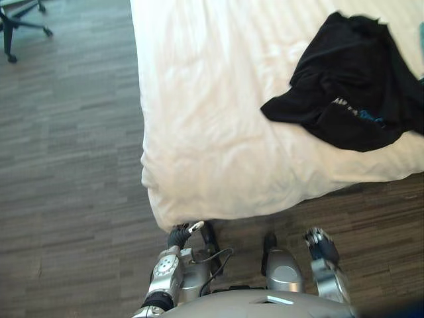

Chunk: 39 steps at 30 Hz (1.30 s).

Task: Tidy the bed and pick cloth on bed and put in laundry

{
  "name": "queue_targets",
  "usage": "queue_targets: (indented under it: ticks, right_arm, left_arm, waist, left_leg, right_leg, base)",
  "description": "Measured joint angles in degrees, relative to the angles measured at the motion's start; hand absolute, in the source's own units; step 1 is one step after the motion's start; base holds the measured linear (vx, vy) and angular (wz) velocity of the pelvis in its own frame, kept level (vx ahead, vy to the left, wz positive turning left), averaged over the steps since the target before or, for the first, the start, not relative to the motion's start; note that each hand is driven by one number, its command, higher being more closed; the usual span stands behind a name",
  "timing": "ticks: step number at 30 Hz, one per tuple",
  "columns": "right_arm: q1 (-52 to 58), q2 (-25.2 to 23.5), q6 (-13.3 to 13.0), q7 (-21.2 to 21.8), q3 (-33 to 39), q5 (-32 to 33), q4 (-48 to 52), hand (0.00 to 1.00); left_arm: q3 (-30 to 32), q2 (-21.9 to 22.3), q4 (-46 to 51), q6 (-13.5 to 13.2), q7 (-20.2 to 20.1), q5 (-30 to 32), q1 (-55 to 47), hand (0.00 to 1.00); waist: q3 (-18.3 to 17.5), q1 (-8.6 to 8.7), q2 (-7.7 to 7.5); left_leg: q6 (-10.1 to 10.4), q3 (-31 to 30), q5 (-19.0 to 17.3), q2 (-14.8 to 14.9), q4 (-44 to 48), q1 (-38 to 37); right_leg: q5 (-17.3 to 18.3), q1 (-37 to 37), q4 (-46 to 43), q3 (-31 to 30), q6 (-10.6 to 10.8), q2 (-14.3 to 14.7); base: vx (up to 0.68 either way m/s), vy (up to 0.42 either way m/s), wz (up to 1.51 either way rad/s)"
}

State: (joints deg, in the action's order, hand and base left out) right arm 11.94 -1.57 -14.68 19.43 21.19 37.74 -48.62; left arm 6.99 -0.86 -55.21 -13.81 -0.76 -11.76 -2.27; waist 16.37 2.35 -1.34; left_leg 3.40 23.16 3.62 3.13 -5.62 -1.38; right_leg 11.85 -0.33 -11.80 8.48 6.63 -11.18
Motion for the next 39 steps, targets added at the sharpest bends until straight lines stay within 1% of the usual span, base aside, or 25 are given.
queue_targets:
  ticks: [3, 5, 9, 11, 12, 13, 14, 15, 16, 19, 20, 22, 24, 25, 27, 29, 30, 31, 33, 34, 35, 36, 37, 38, 39]
  right_arm:
    - [0.3, -0.4, -0.1, -2.4, 1.0, -4.5, -2.7, 0.0]
    - [-0.1, -0.4, -0.1, -3.1, 0.9, -7.5, -3.1, 0.0]
    - [-0.5, -0.2, -0.1, -4.8, 0.9, -13.9, -5.0, 0.0]
    - [-0.8, 0.1, -0.1, -5.1, 0.9, -17.1, -6.5, 0.0]
    - [-1.1, 0.0, -0.1, -5.0, 0.8, -18.0, -6.4, 0.0]
    - [-1.4, 0.2, -0.3, -5.0, 0.7, -18.6, -6.2, 0.0]
    - [-1.6, 0.5, -0.4, -4.9, 0.4, -18.8, -6.2, 0.0]
    - [-1.9, 1.0, -0.5, -5.0, 0.3, -18.8, -6.2, 0.0]
    - [-2.3, 1.7, -0.8, -5.1, -0.1, -18.7, -6.1, 0.0]
    - [-1.5, 0.7, -1.6, -5.1, -1.0, -17.9, -6.0, 0.0]
    - [-0.7, -0.1, -2.1, -5.0, -1.2, -17.4, -5.6, 0.0]
    - [-0.1, -0.8, -2.7, -4.9, -2.6, -16.4, -4.9, 0.0]
    - [0.8, -0.9, -3.3, -4.8, -4.0, -16.4, -3.7, 0.0]
    - [1.2, -0.9, -3.3, -4.9, -4.7, -16.5, -2.9, 0.0]
    - [1.3, -0.8, -3.8, -4.9, -6.0, -16.6, -2.1, 0.0]
    - [1.4, -1.1, -4.1, -4.9, -6.3, -16.7, -1.8, 0.0]
    - [1.6, -1.3, -4.1, -5.0, -6.4, -16.7, -1.9, 0.0]
    - [1.9, -1.2, -4.5, -5.1, -6.4, -16.8, -1.9, 0.0]
    - [1.8, -0.1, -5.2, -5.6, -7.9, -18.4, -2.5, 0.0]
    - [1.1, 0.4, -5.7, -6.1, -8.8, -19.2, -3.2, 0.0]
    - [0.1, 1.1, -5.8, -6.3, -9.7, -20.3, -4.8, 0.0]
    - [-0.4, 1.8, -5.7, -6.4, -9.6, -20.8, -5.5, 0.0]
    - [-2.1, 2.0, -5.7, -6.6, -9.6, -21.2, -6.2, 0.0]
    - [-3.1, 2.2, -5.7, -6.8, -9.7, -21.2, -6.4, 0.0]
    - [-2.9, 2.3, -5.7, -6.9, -9.7, -21.3, -6.7, 0.0]
  left_arm:
    - [1.2, -0.2, -0.7, 1.2, 0.9, 0.1, -0.2, 0.0]
    - [2.1, -0.2, -0.7, 1.4, 1.1, 0.2, -0.3, 0.0]
    - [4.4, -0.5, -2.5, 2.1, 1.0, 1.8, -0.8, 0.0]
    - [7.8, -0.7, -2.9, 2.4, 0.7, 1.6, -1.7, 0.0]
    - [9.5, -0.8, -3.2, 2.5, 0.8, 1.2, -2.0, 0.0]
    - [11.6, -0.1, -3.4, 2.5, 1.0, -0.3, -2.8, 0.0]
    - [12.8, 0.6, -3.4, 2.5, 1.3, -1.3, -2.8, 0.0]
    - [12.8, 0.9, -3.4, 3.1, 1.3, -1.4, -3.0, 0.0]
    - [12.7, 1.0, -3.7, 4.3, 1.2, -2.2, -3.1, 0.0]
    - [12.2, 0.0, -4.7, 6.1, 1.2, -2.2, -2.6, 0.0]
    - [12.1, -0.4, -4.7, 6.7, 1.1, -2.1, -1.9, 0.0]
    - [12.1, -0.5, -4.6, 7.0, 1.1, -2.0, -1.6, 0.0]
    - [12.0, -0.6, -4.6, 7.6, 1.1, -1.5, -1.7, 0.0]
    - [11.8, -0.8, -4.6, 8.4, 1.1, -0.6, -1.5, 0.0]
    - [10.9, -1.3, -4.6, 9.6, 1.4, -0.6, -1.6, 0.0]
    - [10.0, -1.7, -4.6, 10.8, 1.6, -1.0, -1.8, 0.0]
    - [9.7, -1.8, -4.6, 11.1, 1.6, -1.3, -2.1, 0.0]
    - [9.7, -1.9, -4.7, 11.9, 1.8, -2.2, -2.1, 0.0]
    - [9.5, -1.7, -5.9, 12.4, 1.8, -2.3, -2.5, 0.0]
    - [8.9, -1.9, -6.2, 12.2, 1.8, -2.2, -2.2, 0.0]
    - [8.4, -2.2, -6.6, 12.1, 1.8, -2.2, -2.4, 0.0]
    - [8.4, -2.3, -6.8, 12.1, 1.8, -2.2, -2.3, 0.0]
    - [7.3, -2.2, -6.7, 12.0, 1.8, -2.1, -2.0, 0.0]
    - [6.2, -2.5, -6.8, 12.0, 1.9, -2.2, -2.2, 0.0]
    - [5.8, -2.8, -6.7, 12.0, 1.9, -2.2, -2.2, 0.0]
  waist:
    - [-2.1, -0.23, -0.84]
    - [-2.3, -0.28, -0.98]
    - [-4.0, -0.17, -0.47]
    - [-5.0, -1.04, -0.78]
    - [-4.8, -2.0, -1.16]
    - [-4.9, -2.91, -1.24]
    - [-5.1, -3.71, -0.74]
    - [-5.7, -4.2, 0.16]
    - [-6.2, -3.97, 0.29]
    - [-7.2, -2.42, -0.48]
    - [-6.9, -2.24, -0.86]
    - [-6.8, -2.18, -0.69]
    - [-6.8, -1.69, -0.38]
    - [-6.9, -1.75, -0.61]
    - [-7.2, -1.68, -0.63]
    - [-7.2, -1.51, -0.41]
    - [-7.2, -1.49, -0.39]
    - [-7.9, -1.27, -1.41]
    - [-8.1, -0.32, -0.79]
    - [-7.9, 0.0, -1.15]
    - [-8.3, -0.77, -1.28]
    - [-8.6, -1.08, -0.84]
    - [-8.0, -1.25, 0.71]
    - [-7.6, -0.14, 0.48]
    - [-7.4, 0.15, 0.27]
  left_leg:
    - [0.3, -0.2, 0.2, 0.8, -0.2, -1.1]
    - [0.4, -0.2, 0.3, 1.0, -0.3, -1.7]
    - [0.3, -0.3, 0.5, 1.0, -0.3, -1.9]
    - [0.4, -1.5, -0.5, 1.0, 1.3, -2.0]
    - [0.3, -3.6, -3.0, 1.7, 5.2, -1.2]
    - [0.3, -7.8, -7.7, 3.1, 12.6, 1.3]
    - [0.7, -11.1, -11.5, 4.2, 17.6, 2.9]
    - [1.8, -12.9, -14.8, 5.1, 21.2, 3.6]
    - [1.5, -10.9, -17.7, 5.9, 24.6, 3.7]
    - [1.1, -7.6, -20.6, 6.7, 28.3, 4.8]
    - [1.3, -6.2, -21.7, 7.2, 29.4, 4.9]
    - [1.1, -4.4, -22.4, 8.1, 30.0, 4.7]
    - [0.8, -1.9, -22.3, 8.5, 29.3, 3.8]
    - [-0.3, 0.2, -21.6, 8.4, 28.2, 3.0]
    - [-0.9, 3.3, -20.3, 8.0, 25.7, 1.4]
    - [-1.1, 5.9, -18.6, 7.7, 23.0, -0.4]
    - [-0.8, 6.8, -18.0, 7.2, 21.7, -1.5]
    - [-0.2, 7.7, -17.4, 5.7, 20.4, -3.0]
    - [-0.1, 7.6, -16.2, 4.6, 18.2, -3.5]
    - [-0.1, 5.1, -16.2, 2.5, 15.5, -3.5]
    - [-1.4, 2.6, -15.4, 0.5, 12.7, -3.7]
    - [-2.0, 3.6, -14.2, 1.2, 11.7, -3.8]
    - [-2.5, 7.0, -13.3, 3.1, 11.3, -4.1]
    - [-1.7, 8.1, -12.5, 3.9, 11.3, -5.2]
    - [-1.4, 8.7, -12.4, 4.0, 11.3, -5.8]
  right_leg:
    - [-0.8, 1.7, 1.2, 0.1, -0.5, 0.9]
    - [-1.1, 2.8, 2.1, 0.1, -0.5, 1.1]
    - [-1.8, 3.4, 4.6, -0.4, -1.3, 1.6]
    - [-2.9, 2.8, 6.0, -3.8, -1.7, 2.4]
    - [-3.4, 2.7, 6.2, -6.1, -1.8, 3.0]
    - [-4.5, 2.6, 6.8, -8.8, -1.9, 3.8]
    - [-5.0, 2.2, 6.9, -11.0, -1.8, 4.7]
    - [-5.4, 1.6, 6.6, -13.1, -1.4, 5.4]
    - [-5.8, 0.8, 6.1, -15.8, -0.8, 6.1]
    - [-7.2, -1.2, 5.7, -19.0, 0.6, 5.9]
    - [-8.7, -2.0, 5.4, -19.0, 1.0, 6.2]
    - [-11.3, -3.5, 4.5, -17.5, 0.7, 6.9]
    - [-13.7, -4.3, 4.5, -13.9, 0.0, 7.2]
    - [-14.8, -4.6, 4.6, -12.2, -0.8, 7.1]
    - [-16.1, -5.5, 4.6, -10.8, -2.0, 6.9]
    - [-14.1, -6.9, 1.3, -8.7, -4.3, 6.4]
    - [-13.0, -7.3, -0.7, -6.9, -4.7, 6.2]
    - [-12.7, -7.3, -0.5, -5.0, -4.8, 6.1]
    - [-13.9, -7.4, 1.1, -5.6, -5.0, 6.5]
    - [-15.3, -7.6, 2.7, -6.7, -5.3, 6.7]
    - [-16.5, -7.4, 7.1, -8.5, -6.0, 7.5]
    - [-15.4, -7.3, 8.3, -7.2, -6.2, 7.5]
    - [-12.5, -9.5, 1.3, -2.2, -7.8, 6.5]
    - [-8.9, -10.4, -8.1, 2.1, -7.7, 4.5]
    - [-7.9, -9.8, -10.1, 3.7, -8.1, 3.4]
  base:
    - [0.03, -0.021, -0.01]
    - [0.0, 0.0, 0.0]
    - [-0.06, 0.013, -0.12]
    - [-0.05, 0.024, -0.6]
    - [-0.01, -0.056, -1.05]
    - [-0.01, -0.064, -1.23]
    - [-0.03, -0.019, -1.38]
    - [-0.05, 0.118, -1.52]
    - [-0.08, 0.169, -1.31]
    - [-0.08, 0.165, -0.8]
    - [-0.08, 0.131, -0.76]
    - [-0.1, 0.089, -0.61]
    - [-0.08, 0.081, -0.67]
    - [-0.08, 0.061, -0.74]
    - [-0.07, 0.044, -0.63]
    - [-0.02, 0.0, -0.45]
    - [0.01, -0.025, -0.43]
    - [0.03, -0.022, -0.59]
    - [0.01, -0.017, -0.45]
    - [-0.11, 0.004, -0.68]
    - [-0.14, 0.011, -0.94]
    - [-0.12, -0.011, -1.21]
    - [-0.07, -0.033, -0.92]
    - [-0.01, -0.045, -0.73]
    - [0.05, -0.044, -0.62]
